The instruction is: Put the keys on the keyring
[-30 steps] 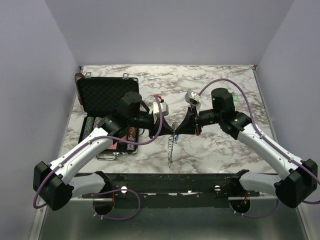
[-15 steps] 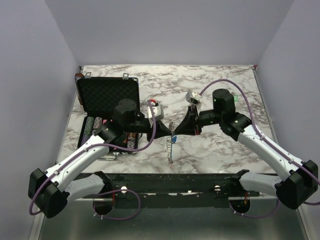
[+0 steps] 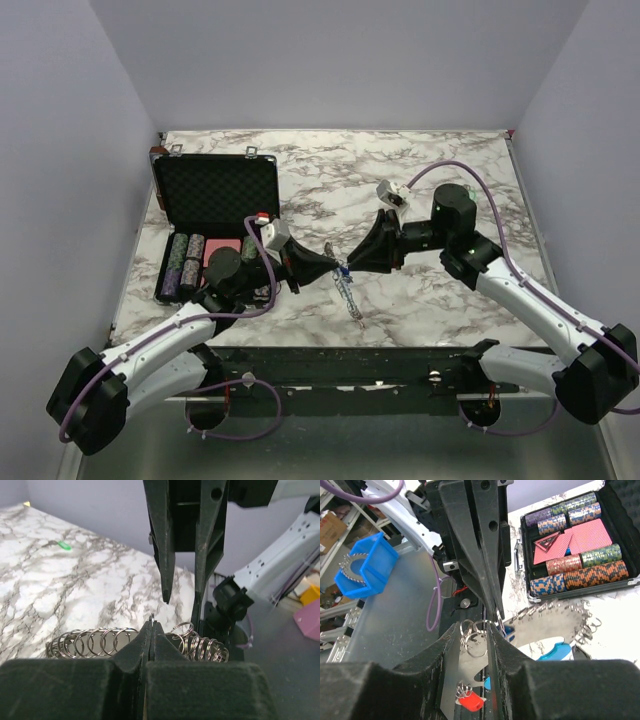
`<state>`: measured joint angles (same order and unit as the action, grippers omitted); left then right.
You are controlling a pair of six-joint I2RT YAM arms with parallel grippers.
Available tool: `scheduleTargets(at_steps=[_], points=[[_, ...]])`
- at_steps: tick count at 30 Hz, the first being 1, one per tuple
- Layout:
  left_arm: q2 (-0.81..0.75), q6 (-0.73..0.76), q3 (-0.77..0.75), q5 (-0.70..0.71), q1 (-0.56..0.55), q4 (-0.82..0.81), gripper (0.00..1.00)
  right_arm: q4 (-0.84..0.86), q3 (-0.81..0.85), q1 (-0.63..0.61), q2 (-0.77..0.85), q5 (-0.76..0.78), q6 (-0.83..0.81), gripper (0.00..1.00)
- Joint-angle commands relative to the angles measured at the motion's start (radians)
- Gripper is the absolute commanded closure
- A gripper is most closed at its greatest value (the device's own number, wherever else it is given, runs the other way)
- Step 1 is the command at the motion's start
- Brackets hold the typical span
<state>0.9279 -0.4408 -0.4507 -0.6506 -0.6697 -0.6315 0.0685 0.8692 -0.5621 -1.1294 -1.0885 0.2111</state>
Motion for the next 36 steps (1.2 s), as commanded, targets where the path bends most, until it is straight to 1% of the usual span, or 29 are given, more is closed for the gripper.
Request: scheduleTargets(at_steps=[1, 4, 8, 13, 21, 27, 36], points=[[-0.003, -0.211, 0.107, 0.166, 0.004, -0.462, 1.0, 0.094, -0.029, 0.007, 0.025, -0.028, 0.057, 0.64], [0.037, -0.271, 0.15, 0.203, 0.004, -0.632, 1.0, 0.125, -0.021, 0.021, 0.029, -0.027, 0.073, 0.63], [0.11, -0.317, 0.159, 0.184, 0.004, -0.784, 1.0, 0.14, -0.006, 0.031, 0.028, -0.025, 0.076, 0.62], [0.176, -0.354, 0.149, 0.146, 0.004, -0.878, 1.0, 0.171, -0.022, 0.033, 0.025, -0.024, 0.082, 0.61], [0.184, -0.36, 0.132, 0.124, 0.004, -0.884, 1.0, 0.202, -0.03, 0.031, 0.008, -0.034, 0.091, 0.61], [0.186, -0.371, 0.115, 0.103, 0.004, -0.887, 1.0, 0.194, -0.047, 0.031, 0.003, -0.024, 0.067, 0.56], [0.2, -0.384, 0.095, 0.095, 0.004, -0.893, 1.0, 0.217, -0.056, 0.021, -0.013, -0.036, 0.071, 0.56]])
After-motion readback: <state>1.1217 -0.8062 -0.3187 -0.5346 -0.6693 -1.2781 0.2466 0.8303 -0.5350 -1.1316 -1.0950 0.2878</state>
